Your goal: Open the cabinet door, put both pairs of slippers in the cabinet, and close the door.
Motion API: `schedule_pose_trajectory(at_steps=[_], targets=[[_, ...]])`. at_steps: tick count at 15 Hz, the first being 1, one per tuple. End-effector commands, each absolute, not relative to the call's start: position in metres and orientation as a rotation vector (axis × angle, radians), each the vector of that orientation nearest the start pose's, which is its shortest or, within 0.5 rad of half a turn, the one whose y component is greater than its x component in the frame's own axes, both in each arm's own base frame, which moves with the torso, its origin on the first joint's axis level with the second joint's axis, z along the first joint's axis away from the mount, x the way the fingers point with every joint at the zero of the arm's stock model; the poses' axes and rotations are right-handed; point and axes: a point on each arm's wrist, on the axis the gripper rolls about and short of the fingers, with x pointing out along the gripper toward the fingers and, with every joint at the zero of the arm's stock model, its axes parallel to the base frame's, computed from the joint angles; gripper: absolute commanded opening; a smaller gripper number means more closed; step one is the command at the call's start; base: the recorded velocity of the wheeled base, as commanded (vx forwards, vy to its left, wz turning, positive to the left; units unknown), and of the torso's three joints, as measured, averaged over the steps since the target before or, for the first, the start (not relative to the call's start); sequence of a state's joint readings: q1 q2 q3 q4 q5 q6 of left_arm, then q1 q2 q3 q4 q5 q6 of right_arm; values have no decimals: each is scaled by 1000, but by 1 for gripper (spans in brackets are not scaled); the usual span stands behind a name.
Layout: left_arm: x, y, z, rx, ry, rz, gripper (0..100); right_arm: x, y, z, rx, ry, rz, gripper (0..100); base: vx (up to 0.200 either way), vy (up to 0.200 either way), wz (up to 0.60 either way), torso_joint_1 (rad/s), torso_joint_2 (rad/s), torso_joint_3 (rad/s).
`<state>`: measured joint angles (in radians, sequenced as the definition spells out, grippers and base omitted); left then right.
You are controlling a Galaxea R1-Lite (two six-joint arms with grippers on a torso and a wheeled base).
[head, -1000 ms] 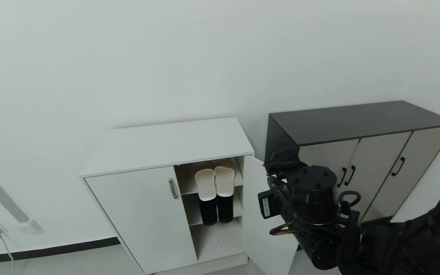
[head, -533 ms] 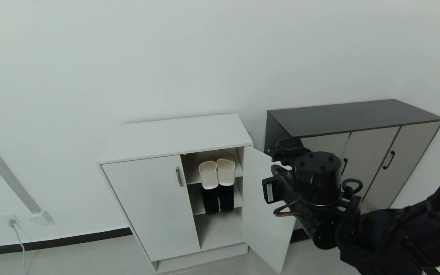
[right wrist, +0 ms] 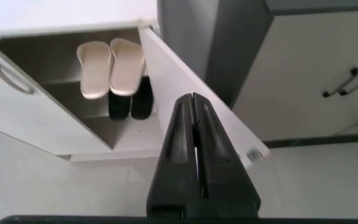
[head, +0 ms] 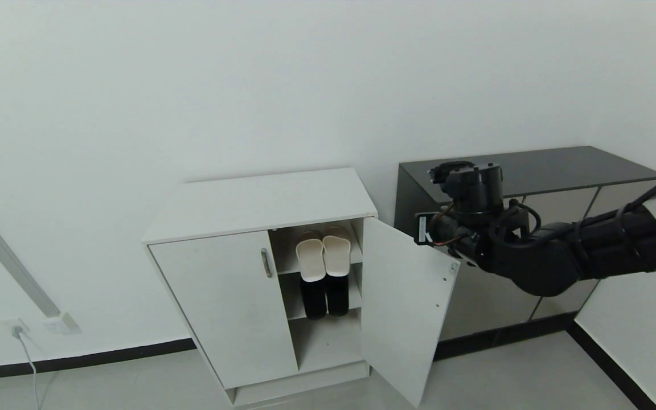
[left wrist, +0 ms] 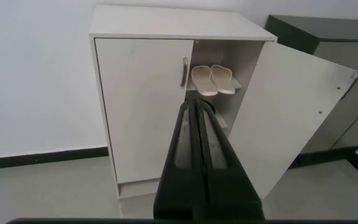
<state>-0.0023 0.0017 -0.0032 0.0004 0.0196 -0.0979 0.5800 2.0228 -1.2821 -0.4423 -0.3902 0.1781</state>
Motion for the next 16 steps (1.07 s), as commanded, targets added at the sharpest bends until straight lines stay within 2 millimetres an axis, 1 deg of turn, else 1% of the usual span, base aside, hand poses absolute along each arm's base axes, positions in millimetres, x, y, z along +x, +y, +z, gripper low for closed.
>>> schedule_pose_trajectory(at_steps=[1,3,4,6,7,10,14,16], targets=[[-23,1,76,-98,-3,20,0,380,214,163,50,295,118,0,0,0,0,0,0,0],[-23,0,76,-98,-2,18,0,399,209,151,45,306,89,0,0,0,0,0,0,0],[-23,1,76,-98,-3,20,0,404,207,146,40,317,79,0,0,0,0,0,0,0],[-23,1,76,-98,-3,20,0,422,198,133,39,330,44,0,0,0,0,0,0,0],[-23,1,76,-98,-3,20,0,427,195,128,34,341,34,0,0,0,0,0,0,0],[-23,0,76,-98,-2,18,0,437,188,118,29,362,11,0,0,0,0,0,0,0],[-23,0,76,-98,-2,18,0,441,185,110,23,376,-1,0,0,0,0,0,0,0],[-23,0,76,-98,-2,18,0,444,183,101,18,391,-9,0,0,0,0,0,0,0]])
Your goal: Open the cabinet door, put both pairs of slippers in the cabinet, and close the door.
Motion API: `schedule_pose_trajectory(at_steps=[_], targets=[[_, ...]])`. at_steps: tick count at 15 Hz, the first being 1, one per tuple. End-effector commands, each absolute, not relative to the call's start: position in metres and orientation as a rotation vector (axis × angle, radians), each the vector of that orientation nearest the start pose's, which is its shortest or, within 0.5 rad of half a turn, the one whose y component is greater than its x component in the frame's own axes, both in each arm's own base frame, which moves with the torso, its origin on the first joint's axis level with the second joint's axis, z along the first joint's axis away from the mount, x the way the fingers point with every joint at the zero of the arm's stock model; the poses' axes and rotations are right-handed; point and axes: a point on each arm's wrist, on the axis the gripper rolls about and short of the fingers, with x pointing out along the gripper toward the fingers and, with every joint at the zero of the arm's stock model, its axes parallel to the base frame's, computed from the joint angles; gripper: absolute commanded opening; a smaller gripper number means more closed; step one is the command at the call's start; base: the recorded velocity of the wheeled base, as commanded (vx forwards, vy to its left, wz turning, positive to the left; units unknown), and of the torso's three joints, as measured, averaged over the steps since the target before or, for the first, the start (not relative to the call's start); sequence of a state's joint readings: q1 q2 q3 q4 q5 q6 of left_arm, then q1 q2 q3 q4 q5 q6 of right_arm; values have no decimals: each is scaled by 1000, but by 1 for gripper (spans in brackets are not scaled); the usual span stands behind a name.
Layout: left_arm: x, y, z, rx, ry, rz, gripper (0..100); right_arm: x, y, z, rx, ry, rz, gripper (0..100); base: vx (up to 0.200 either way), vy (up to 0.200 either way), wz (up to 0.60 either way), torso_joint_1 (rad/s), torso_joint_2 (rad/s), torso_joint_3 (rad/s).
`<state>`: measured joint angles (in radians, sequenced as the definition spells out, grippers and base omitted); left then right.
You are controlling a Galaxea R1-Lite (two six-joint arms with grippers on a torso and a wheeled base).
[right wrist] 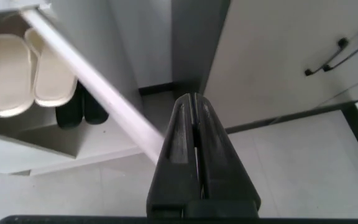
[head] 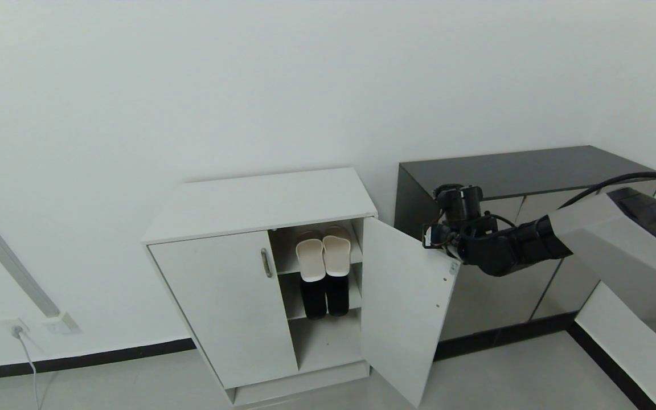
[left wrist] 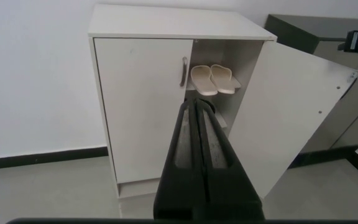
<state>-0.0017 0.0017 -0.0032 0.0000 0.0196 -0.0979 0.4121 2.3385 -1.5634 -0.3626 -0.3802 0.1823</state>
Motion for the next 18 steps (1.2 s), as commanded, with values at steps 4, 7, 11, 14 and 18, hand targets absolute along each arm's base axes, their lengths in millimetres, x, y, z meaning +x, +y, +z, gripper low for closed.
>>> schedule_pose_trajectory(at_steps=[4,7,11,14,18], targets=[[-23,0,76,-98,-2,18,0,447,180,91,11,411,-18,0,0,0,0,0,0,0],[-23,0,76,-98,-2,18,0,448,179,87,7,418,-21,0,0,0,0,0,0,0],[-23,0,76,-98,-1,18,0,446,181,84,2,428,-18,0,0,0,0,0,0,0],[-23,0,76,-98,-2,18,0,440,186,78,-10,447,-4,0,0,0,0,0,0,0],[-23,0,76,-98,-2,18,0,429,197,73,-22,469,21,0,0,0,0,0,0,0]])
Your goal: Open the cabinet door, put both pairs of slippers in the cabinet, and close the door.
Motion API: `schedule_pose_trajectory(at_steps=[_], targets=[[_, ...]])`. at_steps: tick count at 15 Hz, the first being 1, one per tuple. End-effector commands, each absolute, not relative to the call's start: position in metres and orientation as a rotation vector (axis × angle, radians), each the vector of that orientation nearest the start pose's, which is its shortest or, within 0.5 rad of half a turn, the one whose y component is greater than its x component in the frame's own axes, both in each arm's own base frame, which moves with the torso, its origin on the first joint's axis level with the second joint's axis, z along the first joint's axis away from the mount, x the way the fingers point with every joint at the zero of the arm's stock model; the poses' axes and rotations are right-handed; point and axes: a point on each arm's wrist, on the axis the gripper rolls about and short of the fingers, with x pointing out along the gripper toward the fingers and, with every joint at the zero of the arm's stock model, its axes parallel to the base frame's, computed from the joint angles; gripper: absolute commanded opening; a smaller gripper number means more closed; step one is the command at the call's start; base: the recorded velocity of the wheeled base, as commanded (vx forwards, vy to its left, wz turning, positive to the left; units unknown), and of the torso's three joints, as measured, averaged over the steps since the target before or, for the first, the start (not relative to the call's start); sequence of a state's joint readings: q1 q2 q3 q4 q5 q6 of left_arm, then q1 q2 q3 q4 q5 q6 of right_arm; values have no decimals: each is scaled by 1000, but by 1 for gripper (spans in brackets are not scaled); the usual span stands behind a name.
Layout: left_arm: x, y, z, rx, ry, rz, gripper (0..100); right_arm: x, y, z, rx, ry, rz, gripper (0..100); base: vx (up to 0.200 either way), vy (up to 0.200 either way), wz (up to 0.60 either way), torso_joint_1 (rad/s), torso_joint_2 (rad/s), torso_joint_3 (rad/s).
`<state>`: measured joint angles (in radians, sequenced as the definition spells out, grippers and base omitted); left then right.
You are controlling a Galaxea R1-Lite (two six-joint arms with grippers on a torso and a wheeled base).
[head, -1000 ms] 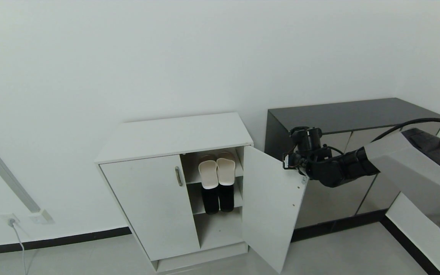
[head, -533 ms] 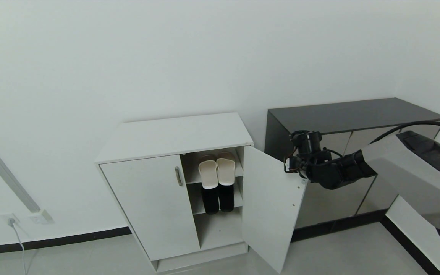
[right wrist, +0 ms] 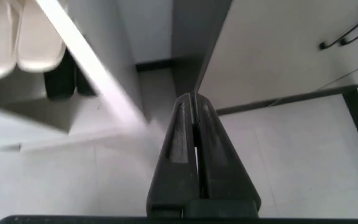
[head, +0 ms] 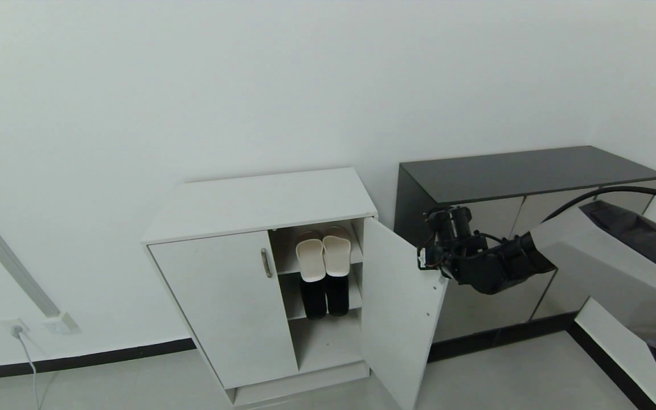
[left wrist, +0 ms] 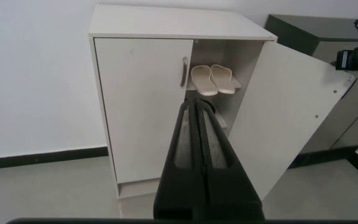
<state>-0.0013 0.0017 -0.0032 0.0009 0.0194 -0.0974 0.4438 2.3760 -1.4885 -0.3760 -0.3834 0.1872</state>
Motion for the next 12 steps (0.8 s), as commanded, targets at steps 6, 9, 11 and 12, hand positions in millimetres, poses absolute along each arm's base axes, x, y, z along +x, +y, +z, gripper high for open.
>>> schedule_pose_trajectory(at_steps=[6,9,11,12], targets=[[-23,0,76,-97,-1,18,0,383,251,73,-49,451,162,0,0,0,0,0,0,0],[-23,0,76,-97,-2,18,0,357,275,86,-47,429,247,0,0,0,0,0,0,0],[-23,0,76,-98,-2,18,0,333,293,95,-54,424,318,0,0,0,0,0,0,0],[-23,0,76,-98,-2,18,0,323,300,100,-50,411,350,0,0,0,0,0,0,0]])
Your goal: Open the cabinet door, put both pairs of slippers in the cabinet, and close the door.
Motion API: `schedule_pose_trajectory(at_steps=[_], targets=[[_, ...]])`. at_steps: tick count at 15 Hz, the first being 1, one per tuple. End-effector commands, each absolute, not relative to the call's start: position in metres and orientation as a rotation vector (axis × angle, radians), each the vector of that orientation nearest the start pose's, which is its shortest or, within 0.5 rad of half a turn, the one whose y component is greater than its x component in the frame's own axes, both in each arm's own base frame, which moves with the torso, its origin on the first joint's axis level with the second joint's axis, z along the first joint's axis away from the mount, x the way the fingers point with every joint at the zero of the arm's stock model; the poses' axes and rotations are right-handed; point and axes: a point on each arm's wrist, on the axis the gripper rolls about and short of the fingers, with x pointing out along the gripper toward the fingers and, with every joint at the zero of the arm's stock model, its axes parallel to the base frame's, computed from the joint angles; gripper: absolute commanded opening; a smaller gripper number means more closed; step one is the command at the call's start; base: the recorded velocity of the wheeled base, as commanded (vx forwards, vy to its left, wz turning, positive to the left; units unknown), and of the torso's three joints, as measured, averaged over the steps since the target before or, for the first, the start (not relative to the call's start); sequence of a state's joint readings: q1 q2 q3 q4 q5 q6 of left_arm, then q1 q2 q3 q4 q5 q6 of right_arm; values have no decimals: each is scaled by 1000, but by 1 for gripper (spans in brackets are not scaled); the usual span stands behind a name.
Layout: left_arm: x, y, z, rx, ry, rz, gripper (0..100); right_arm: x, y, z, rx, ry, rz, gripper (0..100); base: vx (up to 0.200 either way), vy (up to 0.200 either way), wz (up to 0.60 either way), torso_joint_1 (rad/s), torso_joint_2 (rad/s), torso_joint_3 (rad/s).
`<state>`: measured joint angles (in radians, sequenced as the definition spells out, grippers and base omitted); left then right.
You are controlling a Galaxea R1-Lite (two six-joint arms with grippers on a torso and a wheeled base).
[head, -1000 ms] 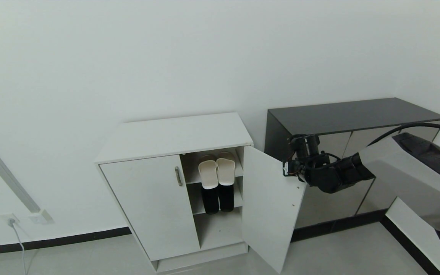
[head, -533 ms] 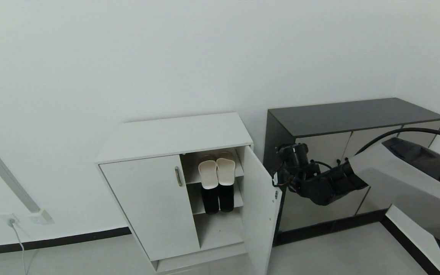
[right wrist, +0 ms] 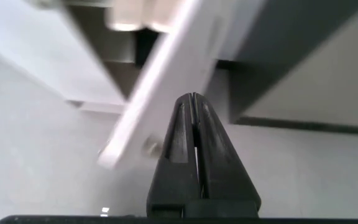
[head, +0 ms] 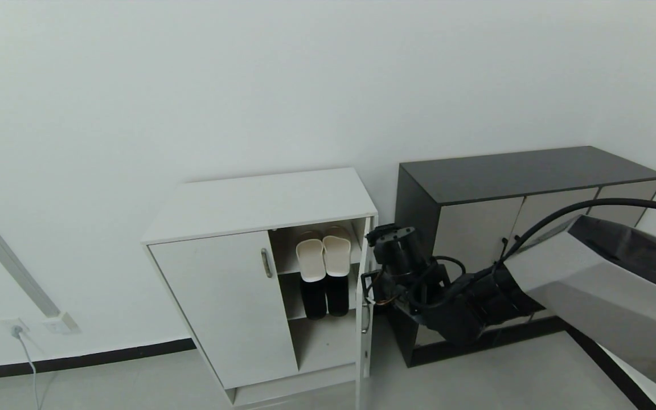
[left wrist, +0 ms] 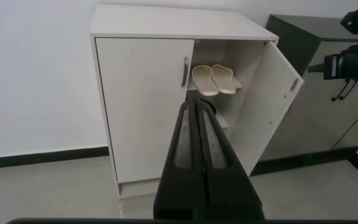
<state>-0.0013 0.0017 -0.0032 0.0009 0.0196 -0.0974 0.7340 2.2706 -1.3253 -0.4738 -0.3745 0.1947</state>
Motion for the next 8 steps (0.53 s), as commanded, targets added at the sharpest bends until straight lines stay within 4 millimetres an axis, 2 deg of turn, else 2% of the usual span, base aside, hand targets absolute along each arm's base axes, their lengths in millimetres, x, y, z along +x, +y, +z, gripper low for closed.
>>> schedule_pose_trajectory(at_steps=[1,4,8], targets=[[-23,0,76,-98,-1,18,0,315,305,105,-53,394,374,0,0,0,0,0,0,0],[-23,0,76,-98,-2,18,0,307,298,114,-62,360,400,0,0,0,0,0,0,0],[-23,0,76,-98,-1,18,0,302,293,108,-86,361,411,0,0,0,0,0,0,0]])
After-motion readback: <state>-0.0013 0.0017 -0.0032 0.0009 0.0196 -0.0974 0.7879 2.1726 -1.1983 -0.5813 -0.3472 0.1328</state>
